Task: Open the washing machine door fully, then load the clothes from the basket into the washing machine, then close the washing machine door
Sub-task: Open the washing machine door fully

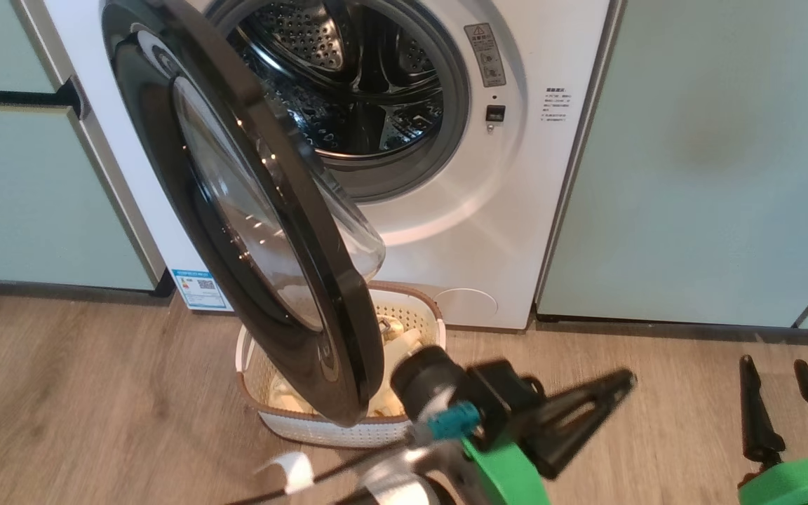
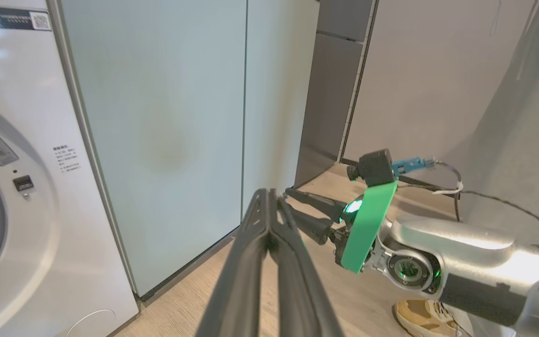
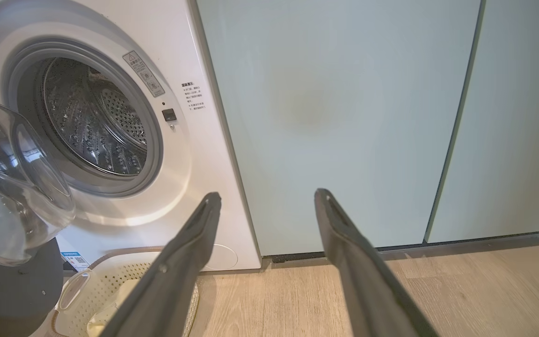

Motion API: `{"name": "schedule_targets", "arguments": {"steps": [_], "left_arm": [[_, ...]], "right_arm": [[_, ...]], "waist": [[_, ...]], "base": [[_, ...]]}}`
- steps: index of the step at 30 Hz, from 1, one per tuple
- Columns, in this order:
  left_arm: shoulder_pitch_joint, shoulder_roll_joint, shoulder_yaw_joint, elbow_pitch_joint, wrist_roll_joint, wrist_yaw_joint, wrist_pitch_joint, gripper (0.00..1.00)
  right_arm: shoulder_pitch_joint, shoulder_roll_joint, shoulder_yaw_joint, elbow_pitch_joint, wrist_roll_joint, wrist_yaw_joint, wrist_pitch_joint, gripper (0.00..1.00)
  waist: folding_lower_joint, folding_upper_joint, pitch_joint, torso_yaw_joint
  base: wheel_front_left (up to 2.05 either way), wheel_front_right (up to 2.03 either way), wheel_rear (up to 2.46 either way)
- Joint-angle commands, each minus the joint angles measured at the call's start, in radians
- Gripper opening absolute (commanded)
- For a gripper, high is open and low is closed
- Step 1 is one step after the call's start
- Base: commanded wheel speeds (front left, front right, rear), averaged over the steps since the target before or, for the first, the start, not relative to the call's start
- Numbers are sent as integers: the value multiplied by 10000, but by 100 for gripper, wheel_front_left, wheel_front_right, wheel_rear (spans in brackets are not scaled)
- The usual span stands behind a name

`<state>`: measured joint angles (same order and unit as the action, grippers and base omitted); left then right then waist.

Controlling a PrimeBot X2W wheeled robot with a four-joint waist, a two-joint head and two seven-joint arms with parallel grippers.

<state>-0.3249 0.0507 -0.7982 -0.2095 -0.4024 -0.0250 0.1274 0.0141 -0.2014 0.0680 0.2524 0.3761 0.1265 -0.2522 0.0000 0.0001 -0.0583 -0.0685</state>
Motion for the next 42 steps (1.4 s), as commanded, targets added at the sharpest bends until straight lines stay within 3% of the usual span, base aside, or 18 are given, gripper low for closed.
{"name": "schedule_targets", "arguments": {"steps": [1, 9, 24, 42], "left_arm": [[-332, 24, 243, -195, 181, -61, -155, 0], [-191, 18, -341, 1220, 553, -111, -844, 0], [-311, 2, -329, 4192, 611, 496, -2202, 0], [-409, 105, 551, 4990, 40, 1096, -3031, 0]], "right_arm": [[-353, -185, 157, -294, 4, 42, -95, 100], [-336, -224, 155, -304, 32, 42, -95, 100], [-357, -182, 166, -317, 38, 42, -95, 100], [-305, -155, 118, -329, 40, 42, -95, 100]], "waist": [[0, -1, 7, -25], [0, -1, 73, -104], [0, -1, 182, -134], [0, -1, 248, 132]], "base": [[0, 0, 0], [0, 0, 0], [0, 0, 0], [0, 0, 0]]}}
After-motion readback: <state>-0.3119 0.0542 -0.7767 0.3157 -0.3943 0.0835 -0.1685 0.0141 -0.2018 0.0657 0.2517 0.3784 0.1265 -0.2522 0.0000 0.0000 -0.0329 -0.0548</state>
